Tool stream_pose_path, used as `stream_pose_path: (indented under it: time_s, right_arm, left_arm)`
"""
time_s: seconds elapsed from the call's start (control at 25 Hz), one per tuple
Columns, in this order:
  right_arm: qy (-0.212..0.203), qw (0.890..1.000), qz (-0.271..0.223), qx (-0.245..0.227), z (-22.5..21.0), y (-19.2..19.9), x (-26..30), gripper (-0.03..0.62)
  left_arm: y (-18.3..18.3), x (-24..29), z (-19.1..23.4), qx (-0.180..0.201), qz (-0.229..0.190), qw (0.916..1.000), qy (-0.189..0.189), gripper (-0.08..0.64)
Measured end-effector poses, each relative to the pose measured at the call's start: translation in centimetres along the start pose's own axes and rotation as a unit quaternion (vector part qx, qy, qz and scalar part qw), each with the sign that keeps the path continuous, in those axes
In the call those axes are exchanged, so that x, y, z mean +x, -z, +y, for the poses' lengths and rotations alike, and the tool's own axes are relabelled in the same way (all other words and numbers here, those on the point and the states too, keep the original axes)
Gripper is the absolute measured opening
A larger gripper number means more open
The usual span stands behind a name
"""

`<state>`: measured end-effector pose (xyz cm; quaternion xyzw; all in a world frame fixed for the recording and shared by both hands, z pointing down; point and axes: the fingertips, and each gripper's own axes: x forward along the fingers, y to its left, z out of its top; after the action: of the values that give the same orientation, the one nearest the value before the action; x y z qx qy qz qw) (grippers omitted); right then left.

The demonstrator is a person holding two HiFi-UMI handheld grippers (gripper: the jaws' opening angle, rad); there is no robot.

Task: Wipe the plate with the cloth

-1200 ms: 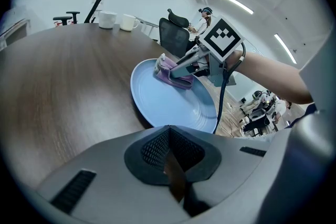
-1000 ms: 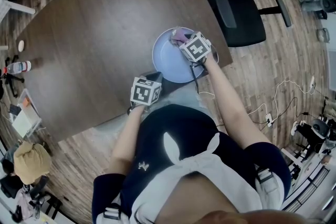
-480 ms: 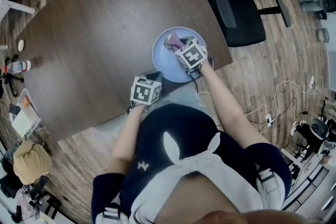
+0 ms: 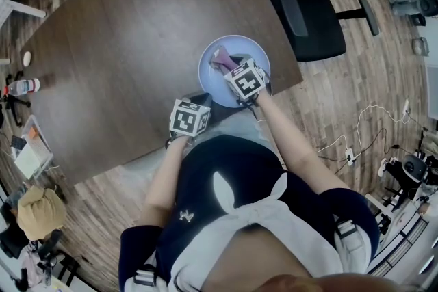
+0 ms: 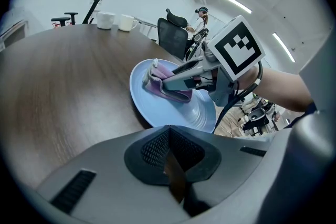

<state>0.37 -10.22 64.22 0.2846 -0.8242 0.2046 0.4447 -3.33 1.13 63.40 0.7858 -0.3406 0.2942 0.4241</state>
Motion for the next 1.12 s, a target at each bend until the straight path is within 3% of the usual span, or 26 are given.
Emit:
stream_pose_path:
  time_s: [0.28,1.12]
  right_arm:
    - [-0.014,0.999,-0.002,-0.036,2.7,0.0,0.1,0.132]
    - [-0.041,0.997,0.002,-0.065,7.0,1.7,-0.9,0.132]
  left_arm:
    - [0.1,-0.1,0.0,-0.001,0.000,1.0000,0.002,0.006]
    - [0.1,-0.2,0.0,-0.004,-0.002,1.0000,0.004,0.006]
